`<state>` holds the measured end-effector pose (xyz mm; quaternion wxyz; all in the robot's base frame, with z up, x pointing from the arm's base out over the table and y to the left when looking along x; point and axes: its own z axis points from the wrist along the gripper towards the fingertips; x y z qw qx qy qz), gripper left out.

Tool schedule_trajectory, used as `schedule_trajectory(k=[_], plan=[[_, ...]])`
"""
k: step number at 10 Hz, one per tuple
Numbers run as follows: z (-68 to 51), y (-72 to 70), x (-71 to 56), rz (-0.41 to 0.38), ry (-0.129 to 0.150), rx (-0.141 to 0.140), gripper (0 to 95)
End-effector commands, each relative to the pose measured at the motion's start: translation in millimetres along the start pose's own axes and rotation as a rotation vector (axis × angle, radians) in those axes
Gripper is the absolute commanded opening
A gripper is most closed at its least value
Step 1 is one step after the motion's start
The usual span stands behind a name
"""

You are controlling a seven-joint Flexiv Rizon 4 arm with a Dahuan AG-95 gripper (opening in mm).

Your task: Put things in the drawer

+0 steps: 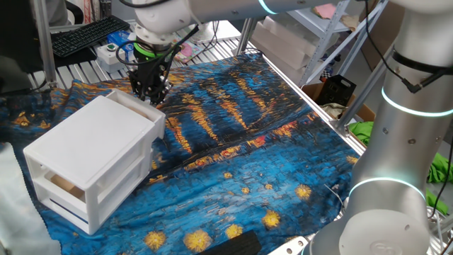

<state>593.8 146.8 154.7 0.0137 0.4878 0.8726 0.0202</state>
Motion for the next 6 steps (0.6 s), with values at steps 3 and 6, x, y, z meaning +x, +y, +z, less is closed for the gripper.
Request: schedule_trajectory(k=[3, 6], plan=[[1.3, 0.0, 2.8, 0.009, -0.007, -0.018, 0.0], [1.6, -1.3, 5.1, 0.019, -0.003, -0.031, 0.0]])
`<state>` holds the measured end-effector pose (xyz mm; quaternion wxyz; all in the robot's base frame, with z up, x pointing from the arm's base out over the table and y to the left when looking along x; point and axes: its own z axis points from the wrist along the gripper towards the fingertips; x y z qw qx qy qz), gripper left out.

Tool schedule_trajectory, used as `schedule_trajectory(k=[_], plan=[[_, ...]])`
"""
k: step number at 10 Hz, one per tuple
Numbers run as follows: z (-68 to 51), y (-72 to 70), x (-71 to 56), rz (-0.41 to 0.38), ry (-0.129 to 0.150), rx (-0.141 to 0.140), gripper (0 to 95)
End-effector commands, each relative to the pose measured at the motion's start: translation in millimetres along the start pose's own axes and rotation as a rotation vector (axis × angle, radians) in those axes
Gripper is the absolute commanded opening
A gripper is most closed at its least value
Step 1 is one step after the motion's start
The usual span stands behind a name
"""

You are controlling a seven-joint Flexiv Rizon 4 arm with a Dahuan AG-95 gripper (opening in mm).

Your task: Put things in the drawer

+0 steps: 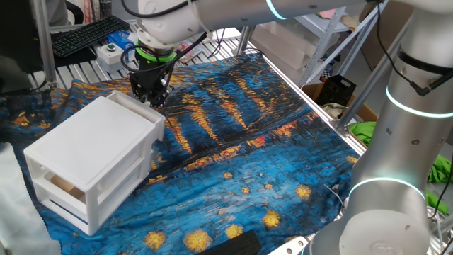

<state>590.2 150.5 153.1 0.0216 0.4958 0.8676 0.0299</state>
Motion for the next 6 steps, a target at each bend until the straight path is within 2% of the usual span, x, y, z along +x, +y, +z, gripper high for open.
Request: schedule_trajectory(k=[1, 3, 6], plan=[[0.4, -0.6, 0.3, 0.001, 0.004, -0.009, 0.0], [0.7, -1.9, 0.8, 0.009, 0.015, -0.021, 0.0], [1.4, -5.1, 1.9, -0.006, 0.011, -0.019, 0.0]])
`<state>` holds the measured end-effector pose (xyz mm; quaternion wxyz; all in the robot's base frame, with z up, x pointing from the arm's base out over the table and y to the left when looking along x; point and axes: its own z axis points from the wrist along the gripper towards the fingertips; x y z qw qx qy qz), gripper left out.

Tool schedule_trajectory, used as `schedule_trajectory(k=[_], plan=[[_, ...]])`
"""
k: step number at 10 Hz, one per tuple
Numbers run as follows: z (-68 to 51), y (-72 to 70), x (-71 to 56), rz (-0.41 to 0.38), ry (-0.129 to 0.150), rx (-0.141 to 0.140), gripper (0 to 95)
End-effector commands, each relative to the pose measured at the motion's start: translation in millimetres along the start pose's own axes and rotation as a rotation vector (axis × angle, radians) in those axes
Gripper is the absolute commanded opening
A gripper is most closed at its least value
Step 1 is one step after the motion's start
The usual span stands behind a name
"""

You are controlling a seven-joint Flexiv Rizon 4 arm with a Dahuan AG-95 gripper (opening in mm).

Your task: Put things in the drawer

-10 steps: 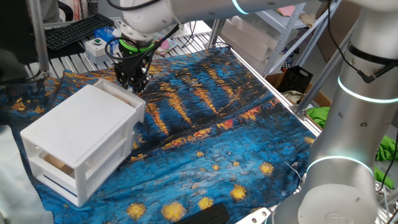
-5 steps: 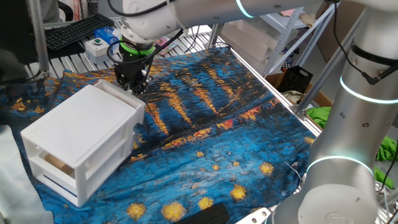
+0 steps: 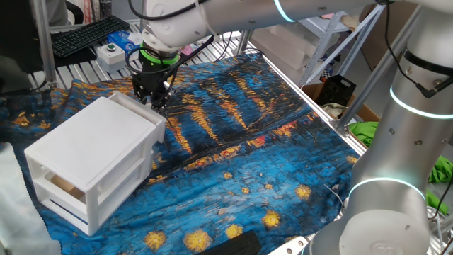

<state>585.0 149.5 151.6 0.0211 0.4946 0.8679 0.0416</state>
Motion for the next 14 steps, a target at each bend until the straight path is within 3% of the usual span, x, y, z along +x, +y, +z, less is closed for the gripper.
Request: schedule_trajectory(k=[1, 14], plan=[[0.5, -0.9, 0.5, -0.005, -0.001, 0.000, 0.0], [1.2, -6.5, 2.1, -0.010, 0.029, -0.028, 0.0]])
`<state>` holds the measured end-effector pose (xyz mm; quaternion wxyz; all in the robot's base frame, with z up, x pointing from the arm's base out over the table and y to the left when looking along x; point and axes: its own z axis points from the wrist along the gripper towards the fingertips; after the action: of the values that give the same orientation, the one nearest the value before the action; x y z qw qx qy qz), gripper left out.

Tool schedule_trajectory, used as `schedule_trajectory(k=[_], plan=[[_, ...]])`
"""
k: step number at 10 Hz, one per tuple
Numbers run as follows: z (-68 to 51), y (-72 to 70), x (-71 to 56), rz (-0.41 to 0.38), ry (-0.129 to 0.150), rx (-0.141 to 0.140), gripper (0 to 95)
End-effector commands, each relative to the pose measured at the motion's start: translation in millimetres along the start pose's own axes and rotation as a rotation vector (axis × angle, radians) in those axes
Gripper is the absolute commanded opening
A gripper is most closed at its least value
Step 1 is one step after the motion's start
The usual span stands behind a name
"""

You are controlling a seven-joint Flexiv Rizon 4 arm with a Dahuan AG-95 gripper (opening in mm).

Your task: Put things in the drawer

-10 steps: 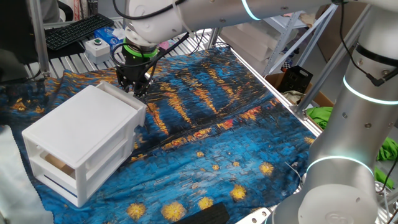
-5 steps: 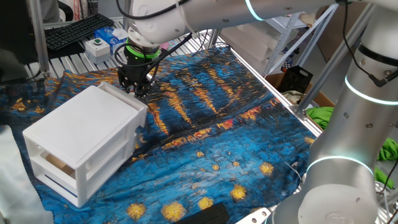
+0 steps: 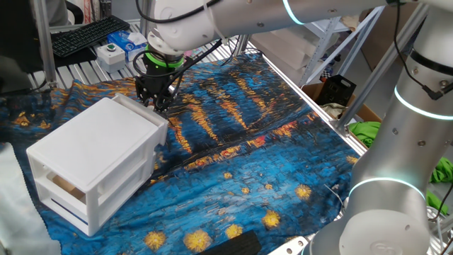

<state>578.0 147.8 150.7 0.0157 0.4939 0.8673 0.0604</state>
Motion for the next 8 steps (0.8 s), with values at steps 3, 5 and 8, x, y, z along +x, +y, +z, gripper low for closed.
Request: schedule_trajectory(k=[3, 5, 8], plan=[[1.2, 0.5, -0.1, 0.005, 0.015, 0.000, 0.0], [1.6, 0.5, -0.1, 0.007, 0.017, 0.003, 0.0], [2.6, 0.8, -0.5, 0.002, 0.012, 0.003, 0.0]])
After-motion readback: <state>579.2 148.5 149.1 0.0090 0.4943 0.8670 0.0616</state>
